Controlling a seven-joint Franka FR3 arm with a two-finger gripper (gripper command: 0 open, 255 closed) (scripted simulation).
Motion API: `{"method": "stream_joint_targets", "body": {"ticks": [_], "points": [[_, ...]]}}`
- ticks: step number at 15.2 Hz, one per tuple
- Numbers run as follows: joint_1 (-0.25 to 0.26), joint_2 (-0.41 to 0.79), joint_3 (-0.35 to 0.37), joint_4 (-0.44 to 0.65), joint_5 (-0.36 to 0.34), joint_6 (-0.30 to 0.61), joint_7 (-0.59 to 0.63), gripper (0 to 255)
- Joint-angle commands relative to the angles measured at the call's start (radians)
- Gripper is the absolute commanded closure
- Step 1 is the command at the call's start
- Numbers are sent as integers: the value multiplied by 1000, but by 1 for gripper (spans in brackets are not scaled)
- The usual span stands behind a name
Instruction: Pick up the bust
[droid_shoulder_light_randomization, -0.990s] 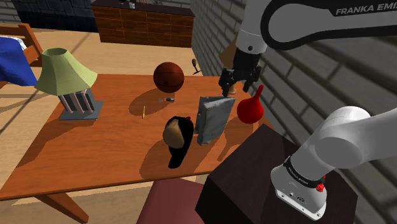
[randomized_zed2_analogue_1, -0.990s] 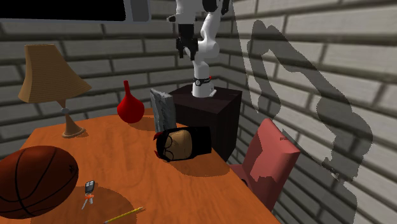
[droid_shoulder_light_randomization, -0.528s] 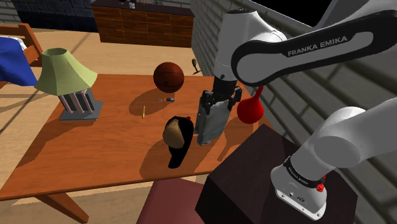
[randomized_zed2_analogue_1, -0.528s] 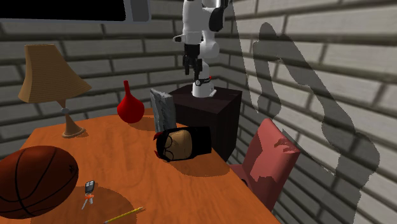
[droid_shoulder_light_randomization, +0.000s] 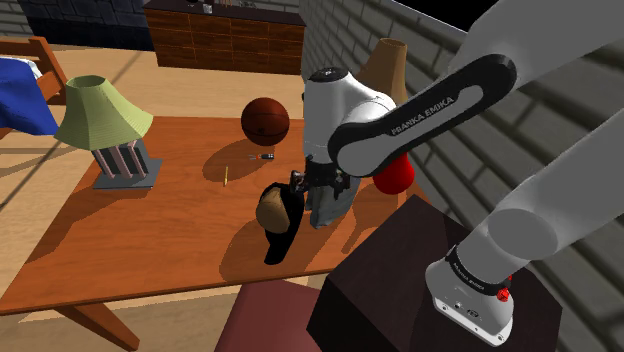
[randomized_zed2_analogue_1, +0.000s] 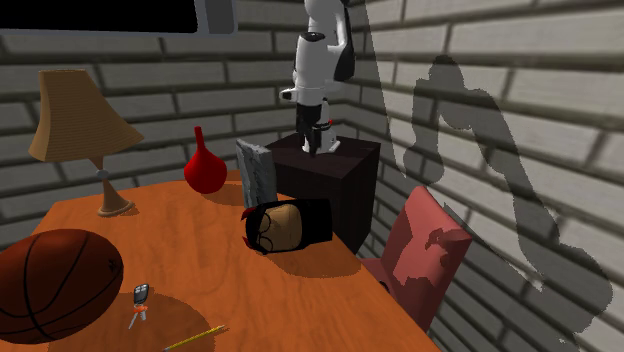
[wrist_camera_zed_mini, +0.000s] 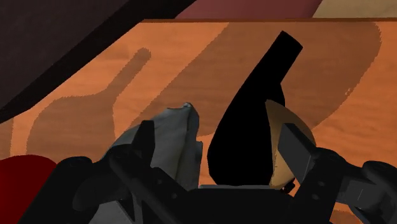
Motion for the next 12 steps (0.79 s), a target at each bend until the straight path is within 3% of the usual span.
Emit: {"method": "stream_joint_targets", "body": {"ticks": [1, 4, 7, 9, 12], "points": [[-26, 117, 26, 39, -106, 47, 135, 0], [-12, 285, 9, 104, -278, 87, 336, 0], [50, 437, -59, 183, -416, 105, 504, 0], [99, 529, -110, 241, -479, 112, 592, 0], [123, 572, -139, 258, -511, 131, 623, 0]]}}
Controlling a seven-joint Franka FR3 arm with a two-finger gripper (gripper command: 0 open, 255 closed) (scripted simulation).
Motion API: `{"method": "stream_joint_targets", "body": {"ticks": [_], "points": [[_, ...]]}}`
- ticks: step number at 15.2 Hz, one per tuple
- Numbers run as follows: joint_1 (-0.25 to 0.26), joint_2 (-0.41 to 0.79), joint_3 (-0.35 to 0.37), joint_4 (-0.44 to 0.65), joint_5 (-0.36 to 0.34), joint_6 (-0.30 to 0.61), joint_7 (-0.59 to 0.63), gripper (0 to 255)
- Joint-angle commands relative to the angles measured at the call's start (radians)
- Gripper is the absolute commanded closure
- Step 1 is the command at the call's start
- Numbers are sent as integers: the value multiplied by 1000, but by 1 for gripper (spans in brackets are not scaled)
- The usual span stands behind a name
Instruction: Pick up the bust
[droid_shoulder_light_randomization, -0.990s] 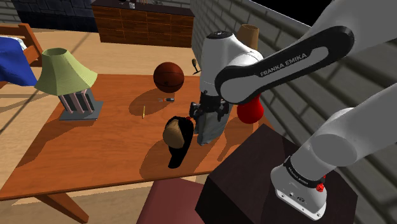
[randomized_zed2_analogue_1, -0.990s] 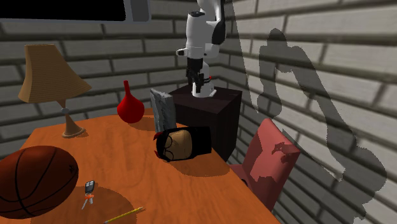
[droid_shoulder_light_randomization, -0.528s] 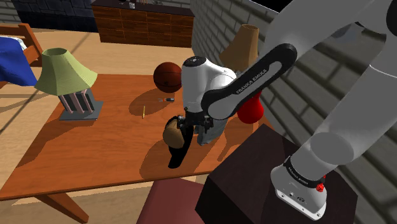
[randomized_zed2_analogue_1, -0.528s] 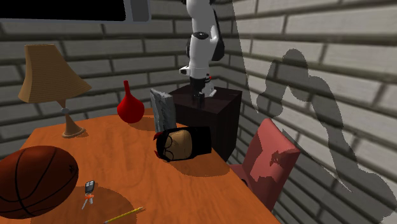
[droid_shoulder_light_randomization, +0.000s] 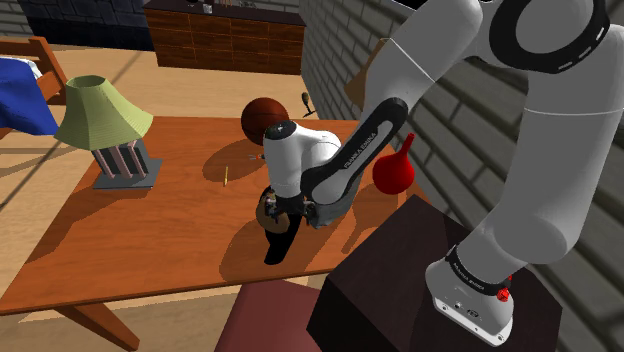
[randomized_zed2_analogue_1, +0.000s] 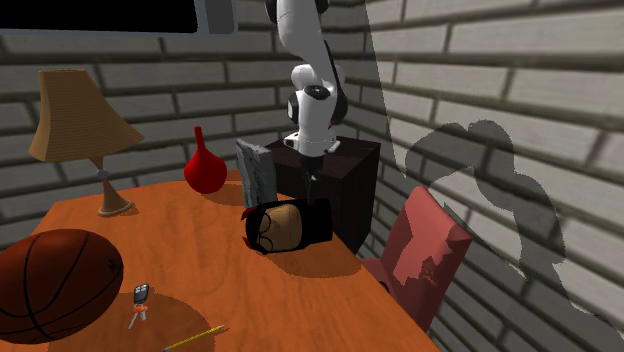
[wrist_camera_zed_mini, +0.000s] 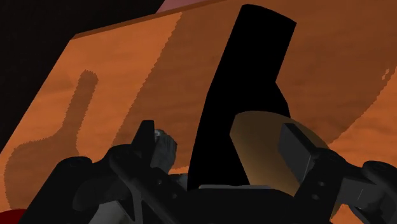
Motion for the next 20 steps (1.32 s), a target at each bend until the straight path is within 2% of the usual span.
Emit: {"method": "stream_joint_targets", "body": {"ticks": [1, 5, 7, 8, 17, 20], "points": [[17, 32, -19, 10, -27, 17, 25, 0], [46, 94, -59, 28, -77, 55, 63, 0], [46, 93, -59, 28, -77, 55, 63, 0], [45, 92, -58, 28, -75, 53, 61, 255], [46, 94, -59, 28, -77, 55, 63, 255], [27, 53, -33, 15, -45, 30, 39, 255]]}}
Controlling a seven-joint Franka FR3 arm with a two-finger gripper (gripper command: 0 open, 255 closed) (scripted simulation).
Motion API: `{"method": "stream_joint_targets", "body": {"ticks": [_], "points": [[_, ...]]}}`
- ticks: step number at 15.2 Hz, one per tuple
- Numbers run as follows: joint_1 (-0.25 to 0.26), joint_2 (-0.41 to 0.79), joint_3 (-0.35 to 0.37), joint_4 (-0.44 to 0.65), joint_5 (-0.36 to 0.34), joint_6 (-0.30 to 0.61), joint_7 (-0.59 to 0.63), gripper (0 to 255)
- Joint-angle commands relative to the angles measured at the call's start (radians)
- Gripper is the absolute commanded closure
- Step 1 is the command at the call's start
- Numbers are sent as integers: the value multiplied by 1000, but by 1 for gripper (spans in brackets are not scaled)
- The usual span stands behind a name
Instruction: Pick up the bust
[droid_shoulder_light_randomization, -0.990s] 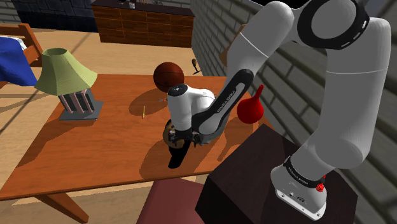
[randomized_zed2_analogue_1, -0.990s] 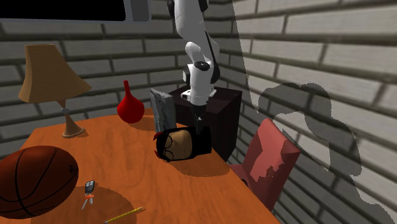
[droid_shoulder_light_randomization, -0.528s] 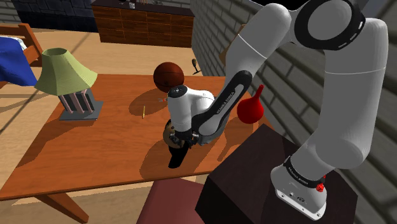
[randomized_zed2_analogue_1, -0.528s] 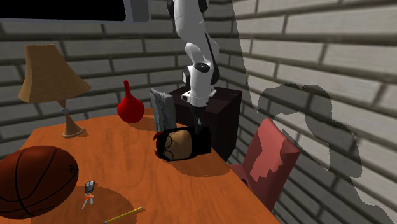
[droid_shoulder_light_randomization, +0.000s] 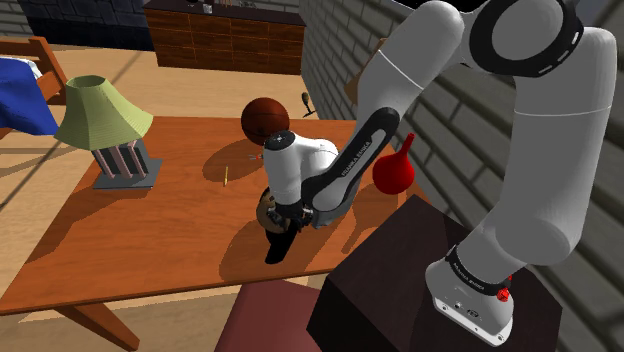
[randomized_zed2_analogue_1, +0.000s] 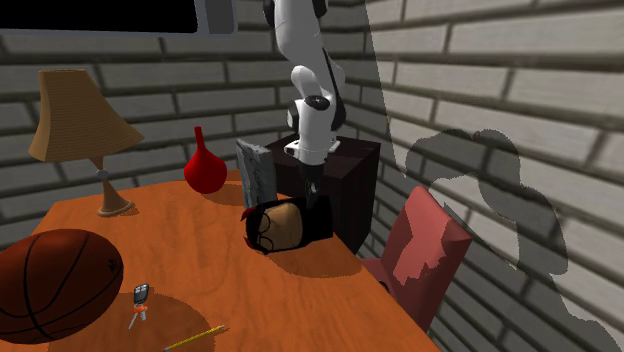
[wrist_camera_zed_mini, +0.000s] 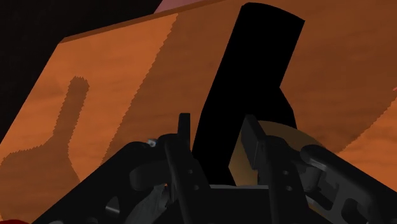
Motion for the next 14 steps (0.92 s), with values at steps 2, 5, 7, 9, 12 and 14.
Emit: {"method": "stream_joint_targets", "body": {"ticks": [2, 5, 7, 9, 12, 14], "points": [[-19, -39, 27, -8, 33, -25, -26, 255], [-37, -80, 52, -17, 69, -51, -52, 255], [-49, -106, 68, -22, 93, -69, -69, 255], [-60, -133, 84, -26, 118, -87, -88, 255], [-76, -174, 106, -30, 156, -115, -115, 255], [-77, -176, 107, -31, 158, -116, -117, 255]]}}
